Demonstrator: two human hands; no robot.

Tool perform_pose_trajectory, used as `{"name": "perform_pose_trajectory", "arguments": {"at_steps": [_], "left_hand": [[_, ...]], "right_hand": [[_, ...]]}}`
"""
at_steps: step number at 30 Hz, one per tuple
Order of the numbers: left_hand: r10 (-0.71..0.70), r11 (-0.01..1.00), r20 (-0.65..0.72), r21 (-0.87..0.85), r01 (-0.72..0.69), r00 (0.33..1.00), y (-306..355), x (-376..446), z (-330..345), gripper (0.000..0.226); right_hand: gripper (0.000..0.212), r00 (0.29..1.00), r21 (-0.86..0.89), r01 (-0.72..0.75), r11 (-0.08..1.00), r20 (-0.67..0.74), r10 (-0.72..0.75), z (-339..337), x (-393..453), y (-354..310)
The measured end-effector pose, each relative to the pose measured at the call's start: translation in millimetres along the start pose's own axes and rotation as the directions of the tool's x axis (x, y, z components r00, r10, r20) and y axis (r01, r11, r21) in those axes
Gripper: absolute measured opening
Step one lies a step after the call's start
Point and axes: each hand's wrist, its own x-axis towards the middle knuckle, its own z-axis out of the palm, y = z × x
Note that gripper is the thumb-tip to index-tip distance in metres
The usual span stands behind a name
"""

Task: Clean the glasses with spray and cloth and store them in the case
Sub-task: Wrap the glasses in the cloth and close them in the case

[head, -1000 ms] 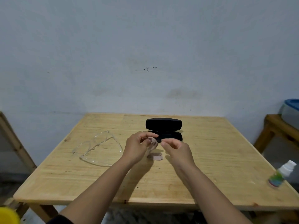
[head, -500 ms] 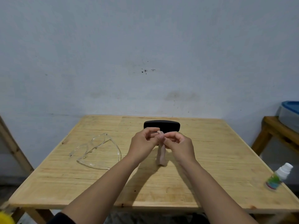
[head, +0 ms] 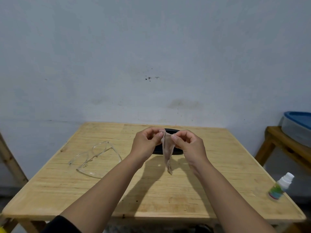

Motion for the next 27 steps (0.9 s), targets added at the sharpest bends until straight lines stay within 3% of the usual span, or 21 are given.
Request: {"name": "perform_pose_trajectory", "arguments": {"at_steps": [10, 13, 17, 20, 27], "left_hand": [[-0.001, 1.000, 0.056, -0.005, 0.002, 0.998, 4, -12, 7, 0.015], [0.000, 0.996, 0.081, 0.090, -0.007, 0.997, 7, -12, 7, 0.011], [0.013, 0.973, 0.049, 0.231, -0.024, 0.999, 8, -9, 5, 0.028], [0.048, 0.952, 0.030, 0.302, -0.055, 0.998, 7, -8, -1, 0.027], [0.058, 0.933, -0.004, 0.355, -0.053, 0.998, 10, -7, -12, 0.022]], "right_hand": [[0.015, 0.998, 0.070, -0.070, 0.995, 0.010, 0.070, 1, -6, -5], [0.018, 0.997, 0.059, -0.075, 0.995, 0.027, 0.073, -1, -8, -9], [0.020, 0.997, 0.065, -0.075, 0.995, 0.036, 0.072, -4, -10, -11], [0.022, 0.999, 0.073, -0.052, 0.996, 0.012, 0.051, -9, -10, -12], [0.020, 0.998, 0.122, -0.052, 0.991, -0.024, 0.056, -19, -12, -16]]}}
